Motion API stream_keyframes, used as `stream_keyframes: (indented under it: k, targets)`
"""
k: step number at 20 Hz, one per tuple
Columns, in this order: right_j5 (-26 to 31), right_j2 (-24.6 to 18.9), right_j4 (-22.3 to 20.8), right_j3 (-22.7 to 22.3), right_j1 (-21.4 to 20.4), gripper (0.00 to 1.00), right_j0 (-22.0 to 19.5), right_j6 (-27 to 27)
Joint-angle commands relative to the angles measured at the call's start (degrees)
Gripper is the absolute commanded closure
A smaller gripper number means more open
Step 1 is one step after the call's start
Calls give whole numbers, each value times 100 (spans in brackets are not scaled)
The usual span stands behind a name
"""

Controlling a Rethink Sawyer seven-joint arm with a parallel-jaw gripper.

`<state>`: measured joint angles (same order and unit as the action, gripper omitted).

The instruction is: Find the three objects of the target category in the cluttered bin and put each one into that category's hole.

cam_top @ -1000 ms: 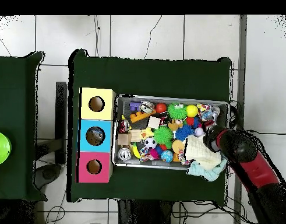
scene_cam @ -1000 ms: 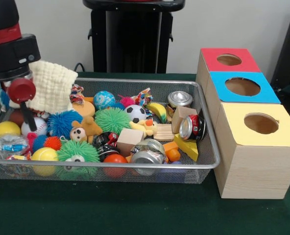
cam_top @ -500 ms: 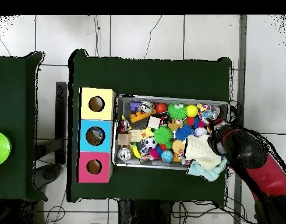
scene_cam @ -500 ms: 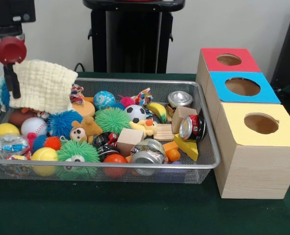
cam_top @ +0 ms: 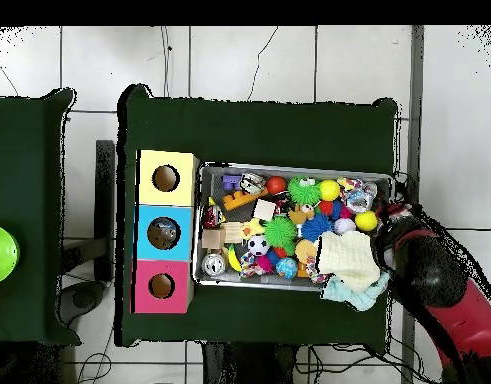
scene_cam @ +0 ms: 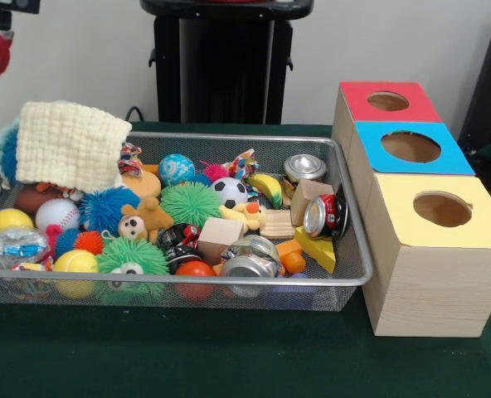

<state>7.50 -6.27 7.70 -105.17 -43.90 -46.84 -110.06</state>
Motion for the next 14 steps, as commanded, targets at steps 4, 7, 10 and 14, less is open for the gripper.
stream_keyframes:
  k: [4, 7, 10, 14]
  targets:
    - [-1649, -556, -363, -604, 637, 0, -627, -1324]
    - [-1826, -681, -494, -516, 885, 0, -788, -1208]
    - [-1851, -791, -532, -480, 994, 0, -885, -1163]
    - [-1969, -882, -550, -561, 1072, 0, -919, -1239]
